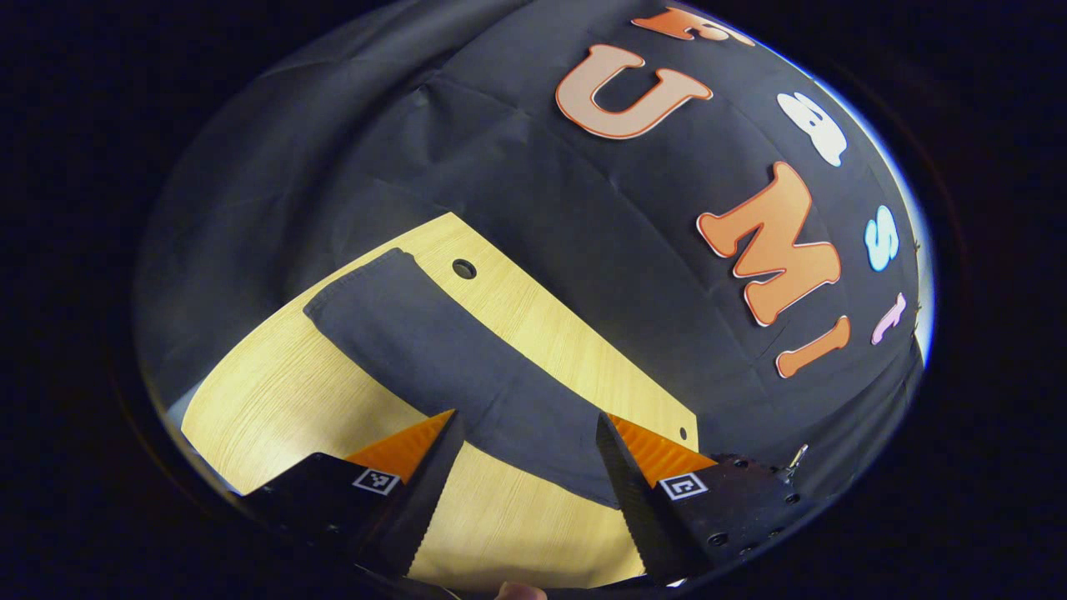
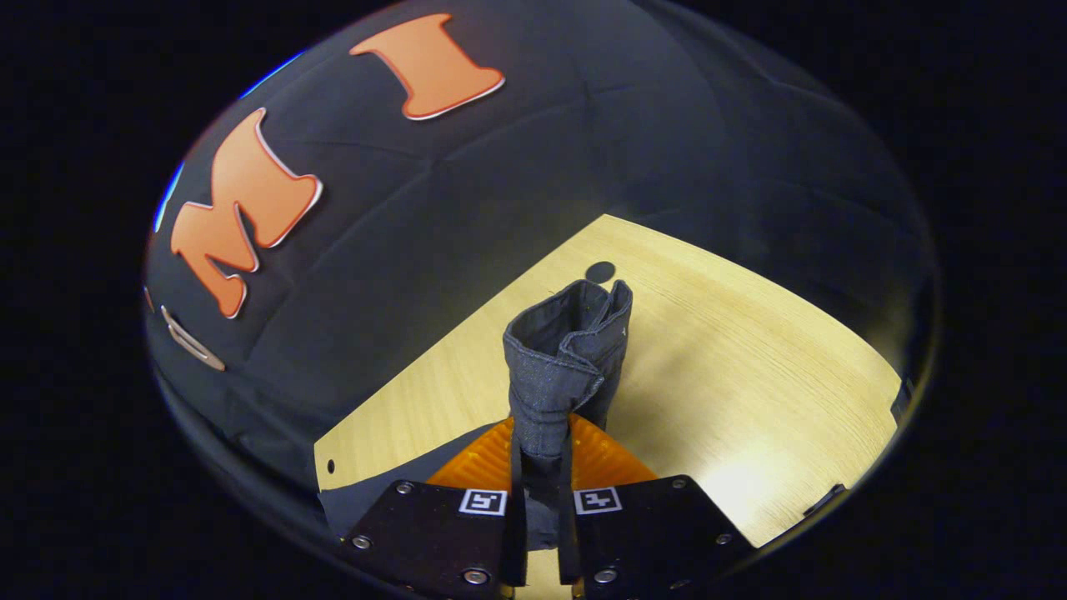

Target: Grasp the waist and the cuffs of the jeans and fold them to make the two legs overlap; first hold the waist and fold one-third of the jeans toward the cuffs, then hold the cuffs and fold the remaining one-third in the same direction to finish folding.

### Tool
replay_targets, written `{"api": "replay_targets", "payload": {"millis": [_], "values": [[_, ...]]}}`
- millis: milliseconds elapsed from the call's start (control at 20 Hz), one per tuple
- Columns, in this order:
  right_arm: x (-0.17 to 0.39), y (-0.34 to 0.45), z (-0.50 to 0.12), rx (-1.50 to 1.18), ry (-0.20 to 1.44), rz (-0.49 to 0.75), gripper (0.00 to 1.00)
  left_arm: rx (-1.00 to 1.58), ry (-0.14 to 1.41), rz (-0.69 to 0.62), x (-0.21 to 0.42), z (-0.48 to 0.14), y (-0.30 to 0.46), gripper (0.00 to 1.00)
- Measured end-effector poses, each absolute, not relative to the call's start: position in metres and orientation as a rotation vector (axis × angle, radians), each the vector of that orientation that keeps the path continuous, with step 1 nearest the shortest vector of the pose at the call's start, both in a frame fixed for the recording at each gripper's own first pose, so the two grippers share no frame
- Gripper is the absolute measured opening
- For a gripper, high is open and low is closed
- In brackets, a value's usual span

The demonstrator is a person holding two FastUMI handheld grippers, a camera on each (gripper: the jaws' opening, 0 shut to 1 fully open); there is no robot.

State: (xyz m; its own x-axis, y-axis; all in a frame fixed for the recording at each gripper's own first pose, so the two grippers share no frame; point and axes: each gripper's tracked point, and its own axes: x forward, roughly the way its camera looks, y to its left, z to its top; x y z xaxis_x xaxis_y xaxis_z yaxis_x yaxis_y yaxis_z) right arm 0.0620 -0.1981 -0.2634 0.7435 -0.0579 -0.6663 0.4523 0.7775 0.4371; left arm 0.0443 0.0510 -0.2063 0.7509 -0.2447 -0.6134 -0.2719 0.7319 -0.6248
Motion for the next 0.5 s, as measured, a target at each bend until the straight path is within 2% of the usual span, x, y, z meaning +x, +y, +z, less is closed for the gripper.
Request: {"api": "replay_targets", "payload": {"millis": [200, 500], "values": [[0.073, -0.158, -0.247, 0.567, 0.677, -0.242, 0.15, -0.784, 0.746, 0.012, 0.043, -0.212, 0.057, 0.97], [0.077, -0.081, -0.239, 0.425, 0.696, -0.079, 0.15, -0.784, 0.756, 0.01, 0.047, -0.216, 0.07, 0.97]]}}
